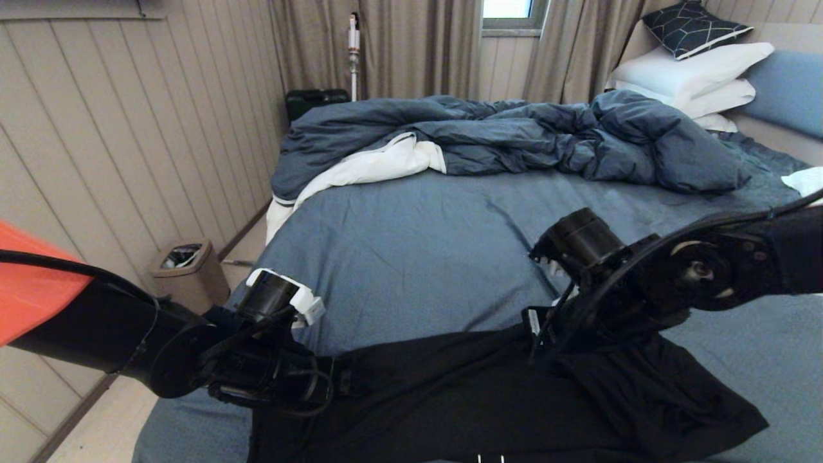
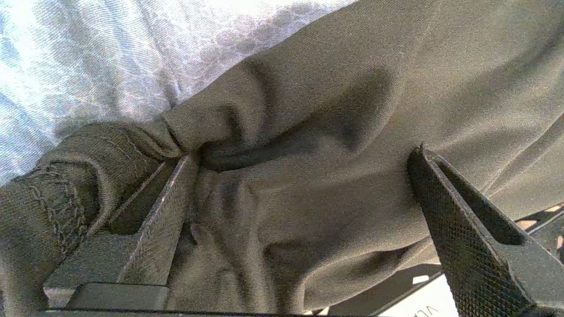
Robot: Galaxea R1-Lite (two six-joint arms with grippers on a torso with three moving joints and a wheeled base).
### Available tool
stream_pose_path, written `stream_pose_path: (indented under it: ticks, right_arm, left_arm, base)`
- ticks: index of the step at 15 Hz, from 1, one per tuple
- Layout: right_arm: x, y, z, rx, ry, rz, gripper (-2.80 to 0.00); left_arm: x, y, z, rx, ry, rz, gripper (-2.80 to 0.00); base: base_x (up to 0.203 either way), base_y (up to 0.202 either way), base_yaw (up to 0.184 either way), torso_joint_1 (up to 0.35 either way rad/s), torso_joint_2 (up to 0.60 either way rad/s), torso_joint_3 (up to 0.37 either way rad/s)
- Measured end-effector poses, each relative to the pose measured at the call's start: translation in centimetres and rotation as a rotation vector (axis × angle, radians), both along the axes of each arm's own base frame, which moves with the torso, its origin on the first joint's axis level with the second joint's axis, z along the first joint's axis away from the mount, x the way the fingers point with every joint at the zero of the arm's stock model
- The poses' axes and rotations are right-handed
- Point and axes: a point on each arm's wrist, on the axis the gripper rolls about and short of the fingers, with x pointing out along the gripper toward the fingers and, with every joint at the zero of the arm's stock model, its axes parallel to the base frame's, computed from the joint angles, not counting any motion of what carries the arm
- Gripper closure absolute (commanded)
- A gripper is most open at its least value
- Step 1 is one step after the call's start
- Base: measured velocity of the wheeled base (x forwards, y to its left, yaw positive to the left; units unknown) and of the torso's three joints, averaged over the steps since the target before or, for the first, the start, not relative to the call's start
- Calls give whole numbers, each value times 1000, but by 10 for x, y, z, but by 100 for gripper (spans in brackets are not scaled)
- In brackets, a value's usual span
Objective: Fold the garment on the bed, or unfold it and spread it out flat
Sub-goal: Fold the black T-shirt
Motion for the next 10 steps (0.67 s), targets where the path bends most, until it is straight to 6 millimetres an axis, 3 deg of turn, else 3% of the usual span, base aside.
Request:
stream_pose_path:
  ticks: [4,10]
  right_arm:
    - [-13,-7,2,-1,-3,4,0]
    - [10,19,-7,-3,2,42,0]
  left_arm:
    - [0,0,0,0,2,0,-280]
    - [0,0,1,-2,-4,1,-280]
  base:
    - [0,0,0,0,0,0]
    - [0,0,0,0,0,0]
